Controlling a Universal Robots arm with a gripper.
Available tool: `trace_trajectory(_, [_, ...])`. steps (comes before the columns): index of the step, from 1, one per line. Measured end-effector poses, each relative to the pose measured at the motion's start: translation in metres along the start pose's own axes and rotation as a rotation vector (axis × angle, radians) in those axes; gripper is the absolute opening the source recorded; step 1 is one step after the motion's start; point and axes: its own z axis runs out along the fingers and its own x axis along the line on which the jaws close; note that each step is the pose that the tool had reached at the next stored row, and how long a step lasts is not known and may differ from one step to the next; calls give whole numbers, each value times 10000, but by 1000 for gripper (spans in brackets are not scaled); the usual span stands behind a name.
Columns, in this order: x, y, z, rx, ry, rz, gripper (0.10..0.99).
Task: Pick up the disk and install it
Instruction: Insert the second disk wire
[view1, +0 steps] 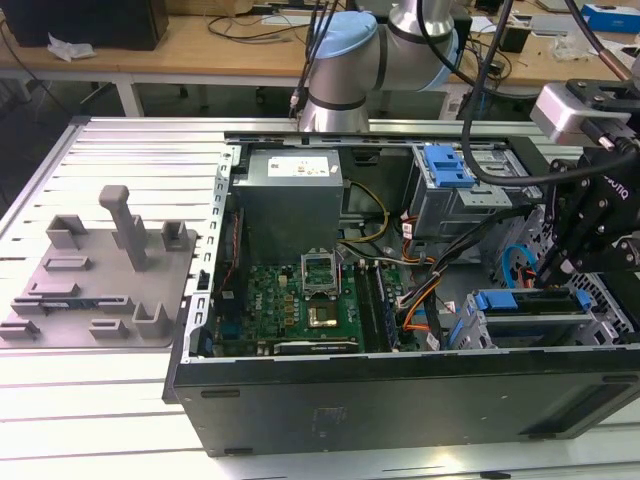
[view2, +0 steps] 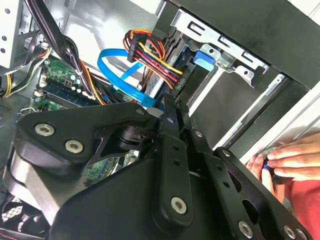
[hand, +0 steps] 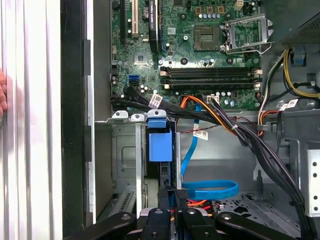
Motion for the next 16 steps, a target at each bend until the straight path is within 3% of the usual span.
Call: trace_trajectory(16, [-2,-10,49,0,-12,-21,161])
